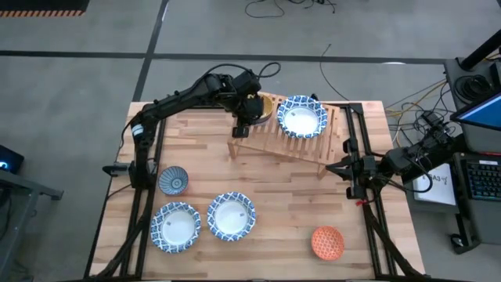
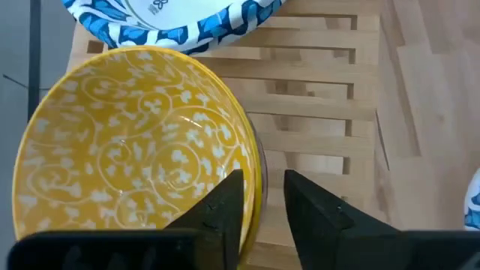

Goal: Place and stack bowls onto a shelf
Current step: Stack the white pattern bowl on top of the other white pattern bowl on the shelf

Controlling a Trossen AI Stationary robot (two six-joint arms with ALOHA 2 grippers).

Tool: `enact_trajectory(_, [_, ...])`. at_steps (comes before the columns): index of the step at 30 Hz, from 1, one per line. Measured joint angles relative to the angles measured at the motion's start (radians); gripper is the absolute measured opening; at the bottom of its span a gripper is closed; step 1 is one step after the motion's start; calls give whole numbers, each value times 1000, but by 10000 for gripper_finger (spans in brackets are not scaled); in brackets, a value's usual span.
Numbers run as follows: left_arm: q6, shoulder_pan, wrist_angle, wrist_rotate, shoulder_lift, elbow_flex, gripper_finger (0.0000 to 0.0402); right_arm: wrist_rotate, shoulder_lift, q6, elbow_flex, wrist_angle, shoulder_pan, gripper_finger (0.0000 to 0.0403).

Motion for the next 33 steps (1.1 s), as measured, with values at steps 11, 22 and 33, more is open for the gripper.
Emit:
enact_trajectory(11, [-89, -10, -166, -17, -1, 166, 138, 2, 0, 5, 0, 0, 0, 9])
enact_trajectory(22, [-380, -155, -359, -4, -136, 57, 139, 37, 1, 31, 0, 3, 0, 9])
enact_trajectory(33, [-565, -390, 67, -8, -429, -558, 139, 37, 1, 40, 0, 5, 0, 9])
